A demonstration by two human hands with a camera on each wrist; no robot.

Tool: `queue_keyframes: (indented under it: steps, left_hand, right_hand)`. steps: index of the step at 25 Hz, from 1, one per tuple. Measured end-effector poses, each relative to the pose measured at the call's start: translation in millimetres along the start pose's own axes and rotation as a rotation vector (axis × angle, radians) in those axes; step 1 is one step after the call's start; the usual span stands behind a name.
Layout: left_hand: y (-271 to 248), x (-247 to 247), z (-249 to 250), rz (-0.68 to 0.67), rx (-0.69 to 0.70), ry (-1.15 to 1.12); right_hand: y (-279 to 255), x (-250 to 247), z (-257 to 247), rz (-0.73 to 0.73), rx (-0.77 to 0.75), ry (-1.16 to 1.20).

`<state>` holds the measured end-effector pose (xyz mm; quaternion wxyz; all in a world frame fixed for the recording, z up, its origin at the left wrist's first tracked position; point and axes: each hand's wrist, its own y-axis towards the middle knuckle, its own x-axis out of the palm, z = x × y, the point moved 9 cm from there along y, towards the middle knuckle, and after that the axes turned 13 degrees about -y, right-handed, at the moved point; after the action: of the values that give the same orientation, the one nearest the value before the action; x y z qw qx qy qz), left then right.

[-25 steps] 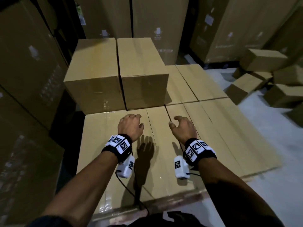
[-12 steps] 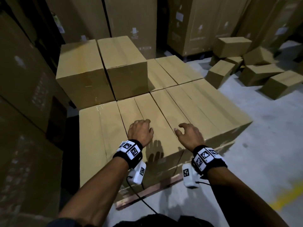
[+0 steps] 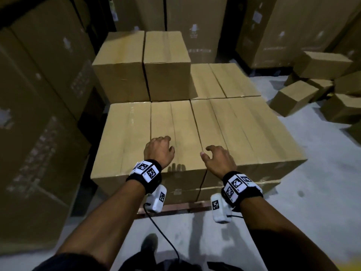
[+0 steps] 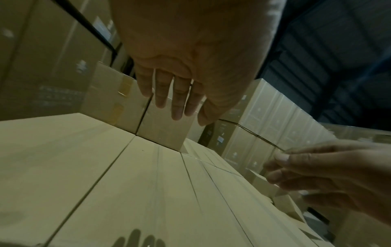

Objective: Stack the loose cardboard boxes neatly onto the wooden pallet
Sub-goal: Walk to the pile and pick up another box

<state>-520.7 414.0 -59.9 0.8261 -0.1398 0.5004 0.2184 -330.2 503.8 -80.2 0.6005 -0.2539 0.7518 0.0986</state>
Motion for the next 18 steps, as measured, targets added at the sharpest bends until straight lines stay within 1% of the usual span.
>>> queue_keyframes:
  steps: [4, 8, 12, 16, 18]
  left_hand:
    - [-7, -23, -36, 0.054, -0.113, -0.012]
    - [14, -50, -78, 0.105, -0.170, -0.036]
    - [63, -77, -132, 0.129, -0.198, -0.067]
    - [137, -114, -191, 0.121, -0.199, -0.107]
    - [169, -133, -211, 0.116, -0.207, -0.132]
  right_hand:
    - [16, 0, -42, -0.017, -0.103, -0.016]
    - [51, 0, -101, -0.015, -0.183, -0.028]
    - [107, 5, -168, -0.017, -0.216, -0.056]
    - [179, -1, -230, 0.003, -0.153, -0.045]
    - [208, -8, -252, 0.018, -0.115, -0.025]
